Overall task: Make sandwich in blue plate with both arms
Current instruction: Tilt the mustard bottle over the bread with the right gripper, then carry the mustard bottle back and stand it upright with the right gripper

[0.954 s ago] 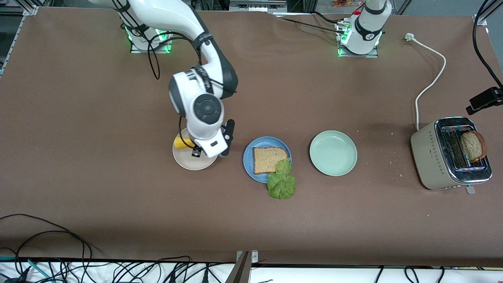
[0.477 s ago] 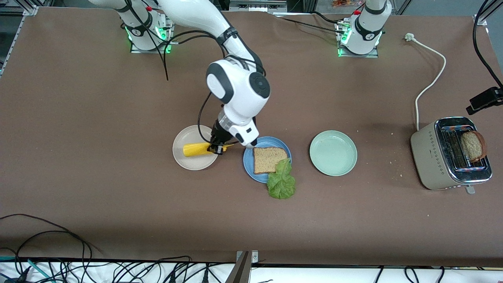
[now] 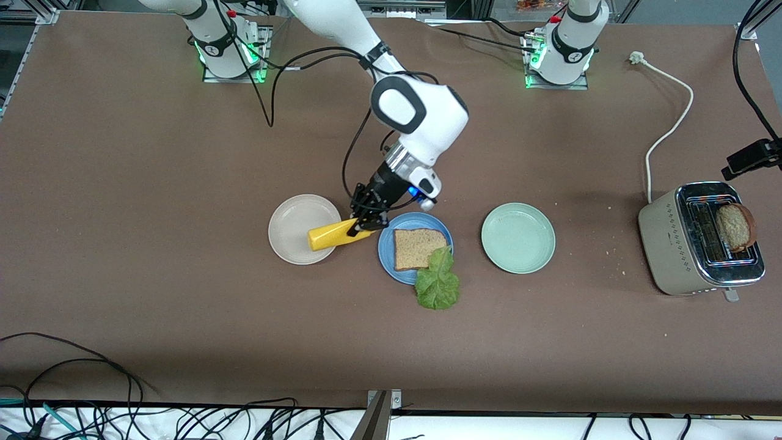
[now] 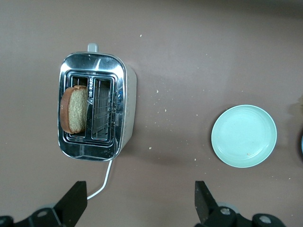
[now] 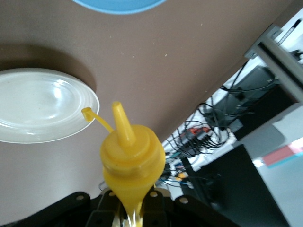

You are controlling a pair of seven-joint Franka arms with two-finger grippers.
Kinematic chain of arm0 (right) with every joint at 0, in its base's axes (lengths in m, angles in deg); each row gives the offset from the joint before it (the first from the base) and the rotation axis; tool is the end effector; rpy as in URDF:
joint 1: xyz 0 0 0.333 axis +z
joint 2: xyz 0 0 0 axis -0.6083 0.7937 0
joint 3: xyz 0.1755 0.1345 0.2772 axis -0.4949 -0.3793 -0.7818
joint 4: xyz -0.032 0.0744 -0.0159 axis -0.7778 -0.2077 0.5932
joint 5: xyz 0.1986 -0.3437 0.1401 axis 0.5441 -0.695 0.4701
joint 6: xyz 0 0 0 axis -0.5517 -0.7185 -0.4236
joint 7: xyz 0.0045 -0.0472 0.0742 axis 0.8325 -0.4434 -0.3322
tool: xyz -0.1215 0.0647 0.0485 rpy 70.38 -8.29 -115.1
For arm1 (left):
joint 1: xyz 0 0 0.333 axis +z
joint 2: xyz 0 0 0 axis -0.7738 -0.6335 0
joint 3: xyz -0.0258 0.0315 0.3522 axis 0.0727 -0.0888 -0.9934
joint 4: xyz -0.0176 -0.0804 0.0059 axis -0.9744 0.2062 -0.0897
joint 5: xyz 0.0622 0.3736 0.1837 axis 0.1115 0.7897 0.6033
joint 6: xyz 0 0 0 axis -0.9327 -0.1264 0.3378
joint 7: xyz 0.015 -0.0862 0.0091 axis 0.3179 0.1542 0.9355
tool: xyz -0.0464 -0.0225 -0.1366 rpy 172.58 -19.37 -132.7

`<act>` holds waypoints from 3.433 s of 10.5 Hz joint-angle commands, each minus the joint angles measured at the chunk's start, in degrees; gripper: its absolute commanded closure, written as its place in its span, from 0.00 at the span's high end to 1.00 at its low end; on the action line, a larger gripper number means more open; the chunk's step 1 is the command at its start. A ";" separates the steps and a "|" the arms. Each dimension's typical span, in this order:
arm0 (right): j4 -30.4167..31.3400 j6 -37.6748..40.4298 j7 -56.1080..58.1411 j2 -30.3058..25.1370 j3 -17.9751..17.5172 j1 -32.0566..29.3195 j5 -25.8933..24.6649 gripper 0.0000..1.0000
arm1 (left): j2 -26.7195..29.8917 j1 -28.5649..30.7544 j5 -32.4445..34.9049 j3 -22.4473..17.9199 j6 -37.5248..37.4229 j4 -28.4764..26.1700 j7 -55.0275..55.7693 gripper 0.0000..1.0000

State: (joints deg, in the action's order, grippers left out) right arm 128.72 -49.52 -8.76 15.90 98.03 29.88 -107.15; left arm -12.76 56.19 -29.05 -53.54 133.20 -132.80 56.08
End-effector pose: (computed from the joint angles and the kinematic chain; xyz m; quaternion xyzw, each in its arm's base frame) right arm 0.5762 0.5808 0.3029 0.5228 0.7086 -0.0737 0.4681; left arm 0.6127 0.0869 0.6091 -0.9952 -0.0948 0.0094 0.0231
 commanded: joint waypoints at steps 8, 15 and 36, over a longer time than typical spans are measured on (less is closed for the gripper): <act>-2.27 3.33 2.29 -1.82 2.14 -7.55 19.92 0.10 | -13.68 9.33 6.05 -0.45 6.55 0.96 -6.78 1.00; -1.84 8.48 20.04 -5.78 1.96 -24.61 55.77 0.10 | -20.46 14.72 5.26 -0.36 12.82 0.96 -13.85 1.00; 31.74 21.27 94.86 -15.98 4.78 -45.99 87.83 0.00 | -21.00 15.86 5.26 -0.01 11.34 1.05 -16.04 0.00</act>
State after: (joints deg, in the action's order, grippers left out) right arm 156.70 -26.00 82.04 1.63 102.45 -16.48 -21.27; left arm -35.48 71.50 -24.62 -54.11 146.21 -132.76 41.25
